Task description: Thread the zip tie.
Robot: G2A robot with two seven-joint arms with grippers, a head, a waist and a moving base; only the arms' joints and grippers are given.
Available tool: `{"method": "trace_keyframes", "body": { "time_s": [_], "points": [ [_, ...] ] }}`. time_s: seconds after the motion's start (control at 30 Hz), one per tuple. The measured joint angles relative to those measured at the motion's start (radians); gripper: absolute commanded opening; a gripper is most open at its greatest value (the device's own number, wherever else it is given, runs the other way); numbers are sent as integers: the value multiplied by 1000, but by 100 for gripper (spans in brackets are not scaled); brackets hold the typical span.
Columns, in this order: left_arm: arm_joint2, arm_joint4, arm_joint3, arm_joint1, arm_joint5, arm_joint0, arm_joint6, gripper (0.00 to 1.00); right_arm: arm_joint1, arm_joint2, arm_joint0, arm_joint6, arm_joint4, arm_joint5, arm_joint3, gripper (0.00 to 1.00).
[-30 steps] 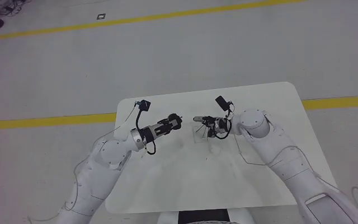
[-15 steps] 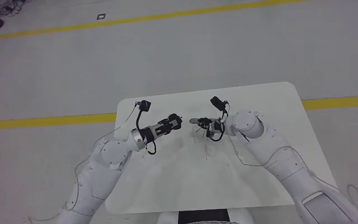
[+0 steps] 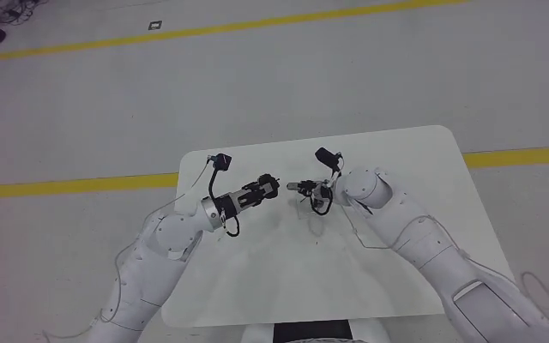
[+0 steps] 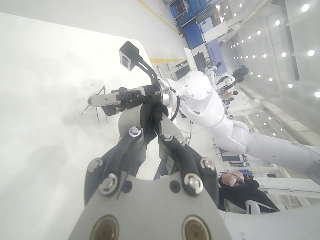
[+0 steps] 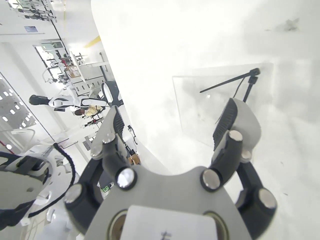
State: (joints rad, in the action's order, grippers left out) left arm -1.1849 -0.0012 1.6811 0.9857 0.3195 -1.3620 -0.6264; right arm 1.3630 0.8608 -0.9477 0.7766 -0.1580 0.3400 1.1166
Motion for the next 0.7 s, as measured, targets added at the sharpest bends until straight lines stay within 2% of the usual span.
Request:
{"method": "trace_keyframes", "body": {
  "time_s": [0.37,0.7],
  "points": [
    [0,0,0,0,0,0,0,0,26,-14,22,-5,-33,0,-53,40],
    [0,0,0,0,0,0,0,0,29,26,12,60,-123,0,-64,38]
  ]
}}
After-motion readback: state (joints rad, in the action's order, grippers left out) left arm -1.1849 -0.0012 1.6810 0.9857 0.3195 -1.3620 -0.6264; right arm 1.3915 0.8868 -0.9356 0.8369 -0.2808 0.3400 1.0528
